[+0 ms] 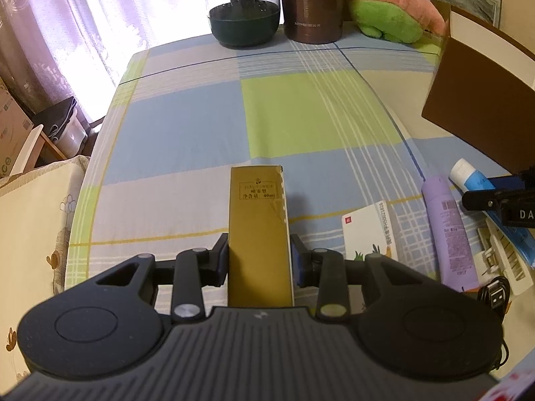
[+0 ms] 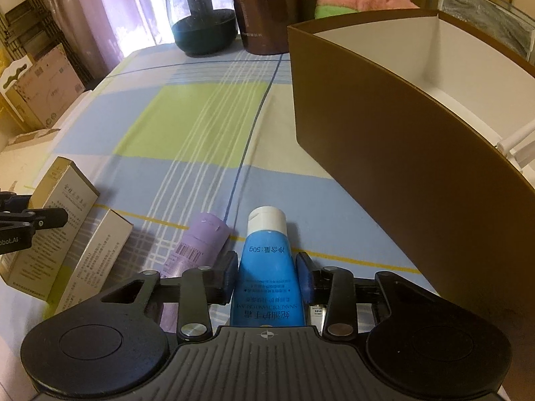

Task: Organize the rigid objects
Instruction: 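Lift gold box with left tool while right tool carries toothpaste to brown box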

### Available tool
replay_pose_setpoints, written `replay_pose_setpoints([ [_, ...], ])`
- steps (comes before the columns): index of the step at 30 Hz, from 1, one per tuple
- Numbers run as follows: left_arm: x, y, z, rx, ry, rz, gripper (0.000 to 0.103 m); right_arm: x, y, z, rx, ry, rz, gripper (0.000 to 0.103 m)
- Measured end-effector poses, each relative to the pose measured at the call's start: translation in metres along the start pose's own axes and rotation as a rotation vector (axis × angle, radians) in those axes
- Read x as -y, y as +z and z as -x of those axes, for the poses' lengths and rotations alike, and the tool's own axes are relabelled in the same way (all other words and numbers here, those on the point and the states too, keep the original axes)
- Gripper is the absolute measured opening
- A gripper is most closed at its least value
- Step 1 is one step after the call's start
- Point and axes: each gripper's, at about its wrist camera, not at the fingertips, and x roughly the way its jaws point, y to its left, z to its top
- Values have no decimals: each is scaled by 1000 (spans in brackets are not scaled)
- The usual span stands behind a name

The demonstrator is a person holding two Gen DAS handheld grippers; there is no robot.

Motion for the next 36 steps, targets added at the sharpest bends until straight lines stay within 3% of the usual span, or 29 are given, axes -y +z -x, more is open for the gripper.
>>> replay_pose_setpoints([
  [18, 2, -2, 11, 28, -15, -26, 31, -2, -15, 35, 83, 11, -54, 33],
  [28, 5, -4, 49, 72, -53, -32, 31, 3, -33, 76, 131, 27, -152, 33],
  [36, 33, -1, 81, 124, -131, -86, 31, -1, -44, 114, 180, 30, -190, 33],
])
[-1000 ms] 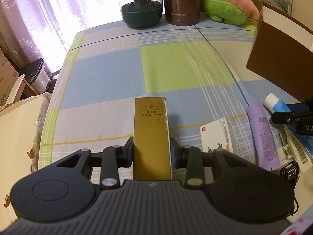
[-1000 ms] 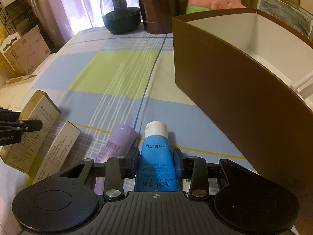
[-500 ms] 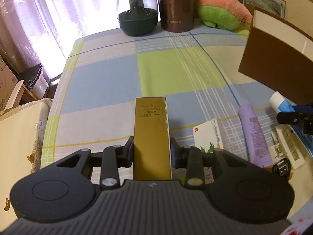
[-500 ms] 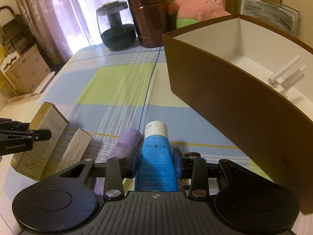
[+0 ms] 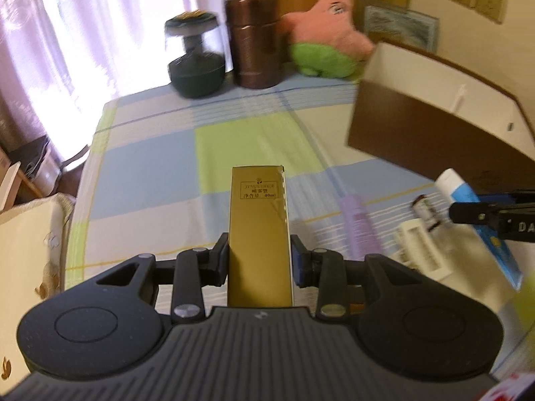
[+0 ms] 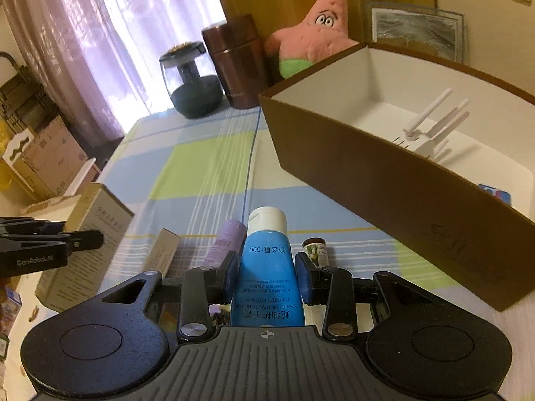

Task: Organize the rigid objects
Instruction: 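Lift gold box with left tool while right tool carries toothpaste to brown box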

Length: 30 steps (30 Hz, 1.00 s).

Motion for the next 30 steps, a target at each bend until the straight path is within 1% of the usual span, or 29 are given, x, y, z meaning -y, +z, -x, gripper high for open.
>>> replay_pose_setpoints([
  [7, 34, 10, 16, 41, -73, -76, 31, 2, -6, 31, 33, -19, -36, 33],
  [12, 58, 21, 21, 71, -118, -141, 31, 10, -8, 48, 47, -61, -75, 33],
  [16, 81, 37, 22, 101, -155, -196, 31, 20, -5, 60, 76, -100, -111, 33],
  [25, 129, 85, 13, 168, -239, -279, 31, 47, 26, 82, 159, -170, -153, 33],
  [30, 150, 116, 3, 196, -255, -313, 31, 62, 50, 81, 186, -206, -169, 33],
])
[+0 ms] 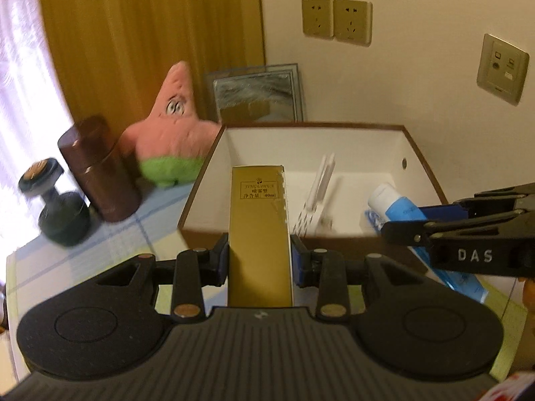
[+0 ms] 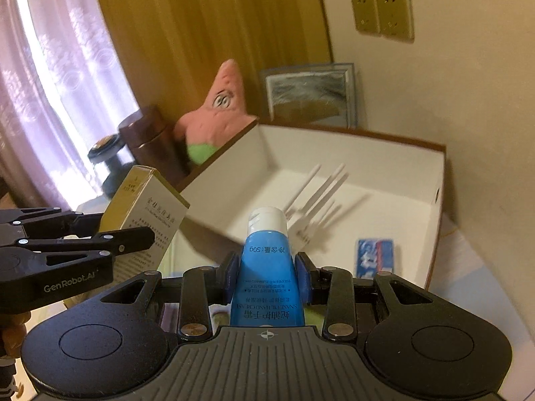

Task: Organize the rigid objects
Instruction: 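Lift gold box with left tool while right tool carries toothpaste to brown box, then open both grippers to drop gold box and toothpaste into brown box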

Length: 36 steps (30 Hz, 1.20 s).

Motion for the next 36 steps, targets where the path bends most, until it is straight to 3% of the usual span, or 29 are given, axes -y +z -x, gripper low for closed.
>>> replay_pose_setpoints([
  [9, 7, 47, -48, 0, -8, -69, 31, 20, 42, -33, 32, -109, -41, 33],
  [19, 7, 85, -113, -22, -47, -139, 31, 46, 69, -81, 35, -267, -206, 33],
  [28, 0, 78, -176, -110, -60, -183, 31, 64, 63, -127, -42, -337, -287, 33],
  [36, -3, 67, -205, -166, -95, -176, 31, 73, 57, -148, -90, -362, -304, 34],
])
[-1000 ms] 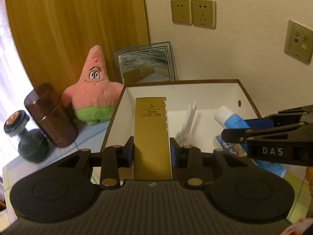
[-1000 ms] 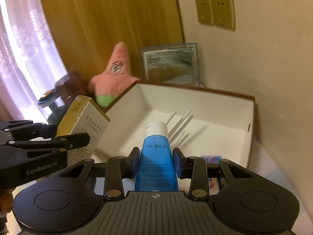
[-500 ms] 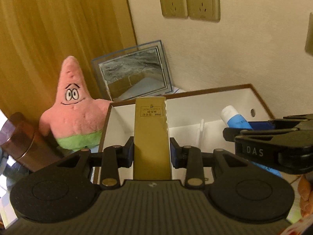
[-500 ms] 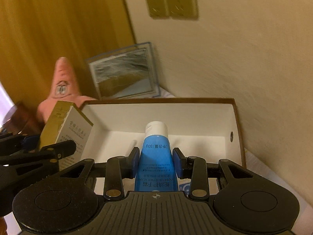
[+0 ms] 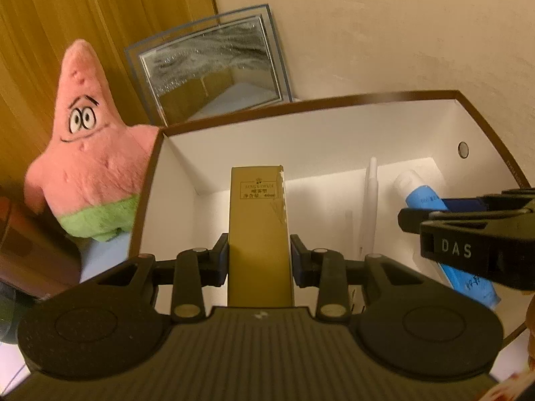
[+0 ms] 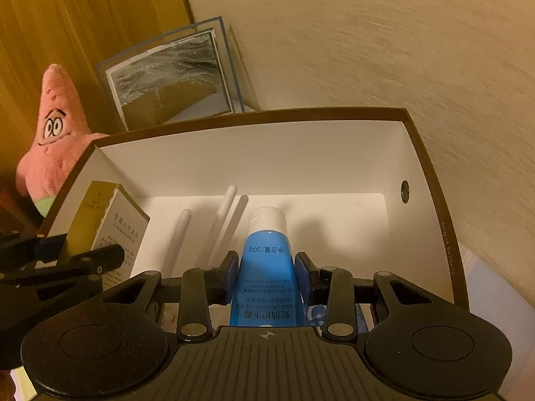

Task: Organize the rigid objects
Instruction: 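Open both grippers to drop gold box and toothpaste into brown box, then withdraw both tools from the brown box back over the table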

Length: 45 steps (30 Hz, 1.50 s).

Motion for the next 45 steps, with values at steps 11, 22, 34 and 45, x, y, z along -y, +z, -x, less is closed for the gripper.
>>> replay_pose_setpoints([
  [11, -2, -6, 11, 10, -2, 20, 54, 1, 0, 11, -23, 43, 23, 53],
  [22, 0, -18, 59, 42, -25, 99, 54, 5, -28, 58, -7, 122, 88, 58],
  [34, 6, -39, 126, 98, -23, 193, 54, 14, -43, 109, 34, 187, 124, 59],
  [45, 13, -75, 179, 131, -2, 276, 54, 15, -66, 149, 52, 239, 169, 59],
])
